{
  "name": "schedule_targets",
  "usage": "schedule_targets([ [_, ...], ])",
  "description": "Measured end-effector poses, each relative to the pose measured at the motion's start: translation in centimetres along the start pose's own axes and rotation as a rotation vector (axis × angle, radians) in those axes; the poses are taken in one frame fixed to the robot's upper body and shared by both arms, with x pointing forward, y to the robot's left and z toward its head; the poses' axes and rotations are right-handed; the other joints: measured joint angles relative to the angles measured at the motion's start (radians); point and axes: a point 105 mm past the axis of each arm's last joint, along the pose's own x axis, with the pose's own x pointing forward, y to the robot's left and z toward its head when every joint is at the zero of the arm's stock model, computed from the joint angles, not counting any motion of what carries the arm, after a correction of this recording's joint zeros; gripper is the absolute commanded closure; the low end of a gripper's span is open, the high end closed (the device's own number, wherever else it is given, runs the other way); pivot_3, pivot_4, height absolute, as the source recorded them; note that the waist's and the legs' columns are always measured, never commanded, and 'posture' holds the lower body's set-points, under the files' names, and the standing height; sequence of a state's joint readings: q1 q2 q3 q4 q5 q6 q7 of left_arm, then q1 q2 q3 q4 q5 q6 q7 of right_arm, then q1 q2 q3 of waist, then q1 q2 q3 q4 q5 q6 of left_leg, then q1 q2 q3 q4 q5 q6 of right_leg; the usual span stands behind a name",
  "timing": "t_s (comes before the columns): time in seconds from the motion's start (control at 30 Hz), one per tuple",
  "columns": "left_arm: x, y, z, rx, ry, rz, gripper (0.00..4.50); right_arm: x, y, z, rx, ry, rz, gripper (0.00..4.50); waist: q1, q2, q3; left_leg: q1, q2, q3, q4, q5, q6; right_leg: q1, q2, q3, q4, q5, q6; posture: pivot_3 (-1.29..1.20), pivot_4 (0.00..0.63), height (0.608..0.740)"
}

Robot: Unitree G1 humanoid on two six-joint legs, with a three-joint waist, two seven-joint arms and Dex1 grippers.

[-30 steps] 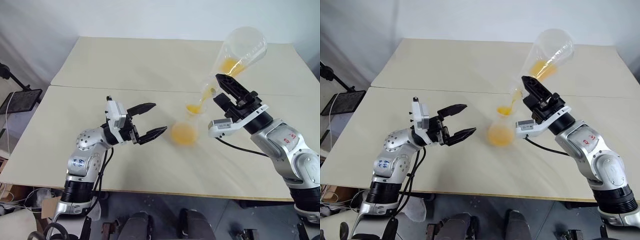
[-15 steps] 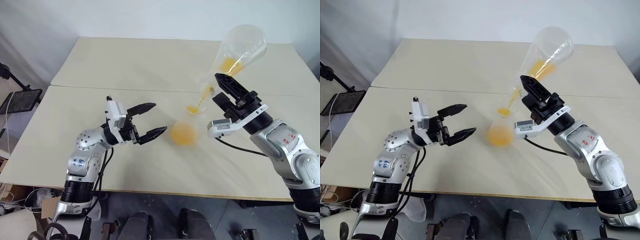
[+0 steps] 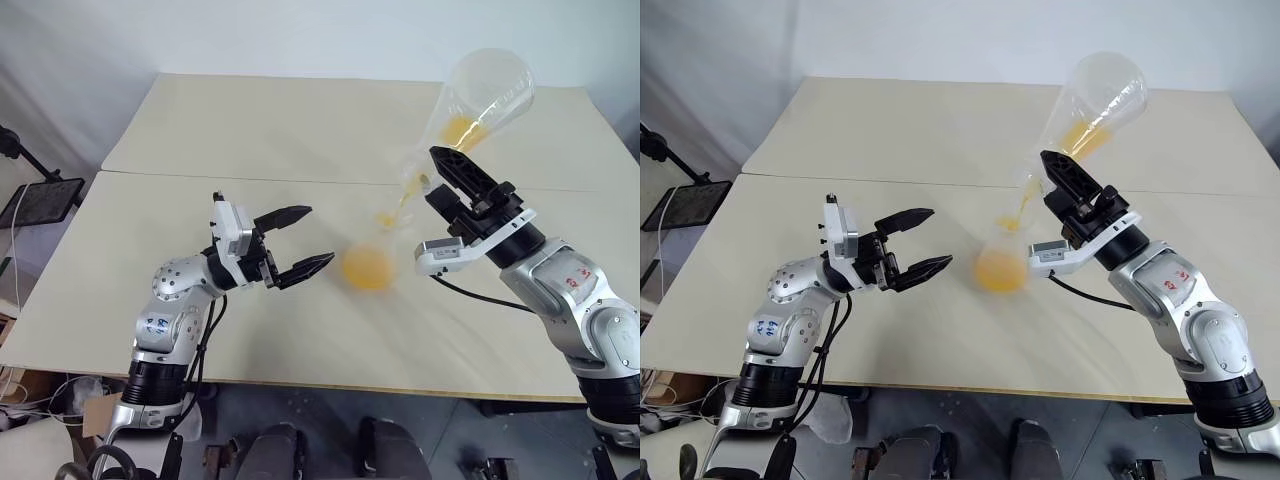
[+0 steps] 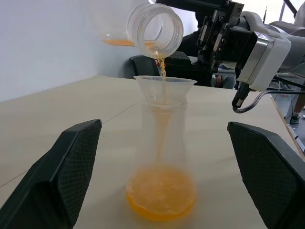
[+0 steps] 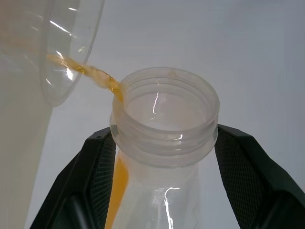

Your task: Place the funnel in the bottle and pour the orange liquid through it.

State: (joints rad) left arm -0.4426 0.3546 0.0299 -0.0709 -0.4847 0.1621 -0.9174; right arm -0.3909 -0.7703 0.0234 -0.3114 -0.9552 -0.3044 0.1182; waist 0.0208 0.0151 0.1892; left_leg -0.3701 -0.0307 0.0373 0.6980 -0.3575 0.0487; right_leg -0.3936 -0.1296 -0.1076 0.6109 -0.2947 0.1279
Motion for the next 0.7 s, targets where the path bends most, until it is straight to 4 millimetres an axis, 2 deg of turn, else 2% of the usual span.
schedule_targets([
  [0.7,0.02,0.01,-0.01,-0.001,-0.002,0.001,0.00,0.01,-0.34,0.11,-0.008,-0.003,-0.022,1.74,0.000,0.000,0.000,0.000,0.000,0.000,0.000,0.000,0.000,0.000,0.000,0.000,0.000,0.000,0.000,0.00,0.150,0.740],
])
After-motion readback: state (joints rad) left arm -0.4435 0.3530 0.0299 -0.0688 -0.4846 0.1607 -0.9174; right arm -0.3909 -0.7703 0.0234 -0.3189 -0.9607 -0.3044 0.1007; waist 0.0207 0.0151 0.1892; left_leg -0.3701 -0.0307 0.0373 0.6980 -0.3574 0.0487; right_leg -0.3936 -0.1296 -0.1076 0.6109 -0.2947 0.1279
